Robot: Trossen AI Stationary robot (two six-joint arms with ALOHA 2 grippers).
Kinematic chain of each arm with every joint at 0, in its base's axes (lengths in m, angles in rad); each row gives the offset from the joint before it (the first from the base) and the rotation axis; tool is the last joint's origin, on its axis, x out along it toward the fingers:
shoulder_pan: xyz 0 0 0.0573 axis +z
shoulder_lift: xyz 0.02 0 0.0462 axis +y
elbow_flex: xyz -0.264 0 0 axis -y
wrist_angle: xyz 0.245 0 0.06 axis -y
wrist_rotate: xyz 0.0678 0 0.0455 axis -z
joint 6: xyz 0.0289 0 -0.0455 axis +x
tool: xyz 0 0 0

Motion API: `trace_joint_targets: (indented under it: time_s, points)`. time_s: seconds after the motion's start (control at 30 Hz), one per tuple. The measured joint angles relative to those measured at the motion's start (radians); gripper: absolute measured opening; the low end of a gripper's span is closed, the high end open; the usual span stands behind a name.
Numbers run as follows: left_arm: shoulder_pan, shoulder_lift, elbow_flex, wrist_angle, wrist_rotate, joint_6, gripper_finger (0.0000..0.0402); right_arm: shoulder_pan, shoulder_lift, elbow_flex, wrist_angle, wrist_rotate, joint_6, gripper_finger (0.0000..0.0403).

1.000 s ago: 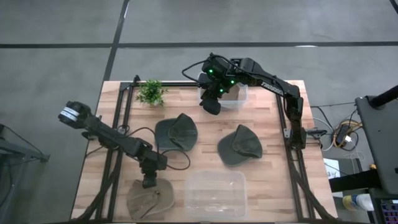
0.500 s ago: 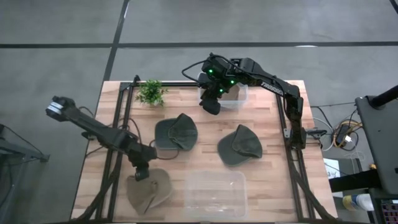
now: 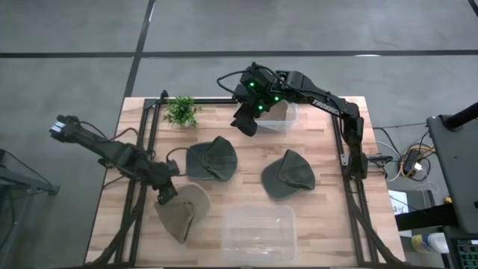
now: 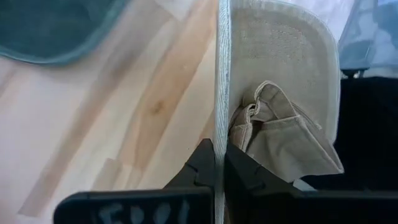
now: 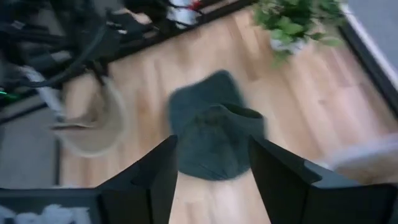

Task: Pick & Place hat
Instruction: Put the brown cap into the top transparent bin

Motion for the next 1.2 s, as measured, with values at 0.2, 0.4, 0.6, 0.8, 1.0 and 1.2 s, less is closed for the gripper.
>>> trace_joint_targets:
  time_s: [0.2, 0.4, 0.6, 0.8, 1.0, 1.2]
  points:
    - [0.006, -0.036, 0.06, -0.096, -0.089, 0.003, 0.0007, 0.014, 0.029, -0.003, 0.06, -0.097, 0.047, 0.0231]
    - [0.034, -0.045, 0.129, -0.157, -0.172, 0.044, 0.0007, 0.045, 0.088, -0.004, 0.104, -0.097, 0.083, 0.0247]
    - [0.064, -0.039, 0.191, -0.163, -0.262, 0.096, 0.0007, 0.089, 0.136, -0.004, 0.167, -0.1, 0.083, 0.0236]
    - [0.088, -0.034, 0.245, -0.172, -0.324, 0.149, 0.0007, 0.118, 0.162, -0.004, 0.209, -0.147, 0.1, 0.0229]
    - [0.098, -0.029, 0.288, -0.176, -0.396, 0.183, 0.0007, 0.147, 0.167, -0.004, 0.255, -0.152, 0.107, 0.0228]
    - [0.099, -0.014, 0.331, -0.176, -0.431, 0.219, 0.0007, 0.154, 0.167, -0.004, 0.265, -0.152, 0.132, 0.0228]
